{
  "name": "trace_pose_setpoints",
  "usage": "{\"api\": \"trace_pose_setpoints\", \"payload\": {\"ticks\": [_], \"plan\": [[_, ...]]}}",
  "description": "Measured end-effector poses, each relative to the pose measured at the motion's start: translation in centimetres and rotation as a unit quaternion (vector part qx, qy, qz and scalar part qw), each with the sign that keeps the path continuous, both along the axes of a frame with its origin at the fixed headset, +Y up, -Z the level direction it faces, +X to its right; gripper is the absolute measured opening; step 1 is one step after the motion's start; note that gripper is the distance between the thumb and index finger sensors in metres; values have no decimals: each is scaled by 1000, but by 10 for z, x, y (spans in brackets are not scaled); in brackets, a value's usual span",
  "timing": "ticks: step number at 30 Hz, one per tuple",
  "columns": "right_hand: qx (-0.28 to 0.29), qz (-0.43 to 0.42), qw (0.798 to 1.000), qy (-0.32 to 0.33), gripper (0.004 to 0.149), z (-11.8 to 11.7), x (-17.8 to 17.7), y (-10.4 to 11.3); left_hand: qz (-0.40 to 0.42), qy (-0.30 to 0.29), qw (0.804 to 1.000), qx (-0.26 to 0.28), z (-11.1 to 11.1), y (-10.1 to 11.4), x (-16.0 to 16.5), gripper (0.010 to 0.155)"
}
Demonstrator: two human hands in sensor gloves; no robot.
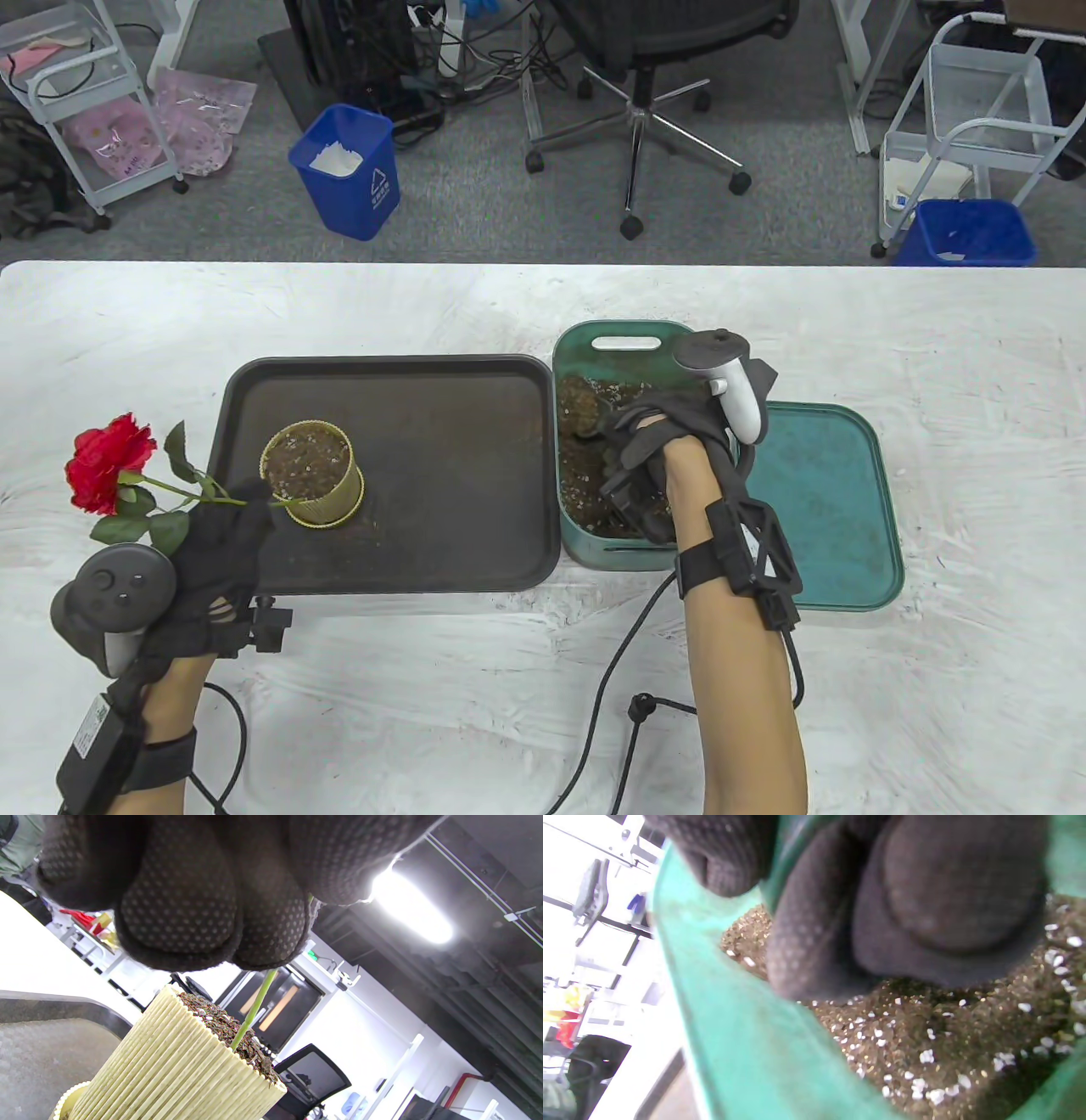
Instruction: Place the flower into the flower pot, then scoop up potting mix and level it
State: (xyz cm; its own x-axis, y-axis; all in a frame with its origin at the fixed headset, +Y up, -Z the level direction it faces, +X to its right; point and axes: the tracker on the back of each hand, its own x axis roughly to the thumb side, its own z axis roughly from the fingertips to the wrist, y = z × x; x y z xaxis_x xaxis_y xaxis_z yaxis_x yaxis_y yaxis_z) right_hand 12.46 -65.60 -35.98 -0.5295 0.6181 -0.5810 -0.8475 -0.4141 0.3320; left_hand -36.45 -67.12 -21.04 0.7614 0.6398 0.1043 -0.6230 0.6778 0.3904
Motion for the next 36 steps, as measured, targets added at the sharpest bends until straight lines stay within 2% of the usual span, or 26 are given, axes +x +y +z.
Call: {"api": "trace_pose_setpoints", "payload": {"ticks": [5, 16, 23, 28, 36], "plan": [[8, -40, 999, -22, 55, 10, 6, 9, 1, 1, 1000, 0, 0, 0, 0, 46], [36, -127, 986, -100, 54, 36, 20, 5, 4, 1, 1000, -1, 0, 0, 0, 47], [80, -137, 982, -107, 54, 46, 16, 25, 7, 0, 1000, -2, 0, 0, -1, 47], [97, -161, 980, -62, 54, 49, -11, 35, 6, -1, 1000, -3, 0, 1, -1, 46], [87, -198, 975, 50, 54, 50, -108, 32, 6, -1, 1000, -2, 0, 0, -1, 46]]}}
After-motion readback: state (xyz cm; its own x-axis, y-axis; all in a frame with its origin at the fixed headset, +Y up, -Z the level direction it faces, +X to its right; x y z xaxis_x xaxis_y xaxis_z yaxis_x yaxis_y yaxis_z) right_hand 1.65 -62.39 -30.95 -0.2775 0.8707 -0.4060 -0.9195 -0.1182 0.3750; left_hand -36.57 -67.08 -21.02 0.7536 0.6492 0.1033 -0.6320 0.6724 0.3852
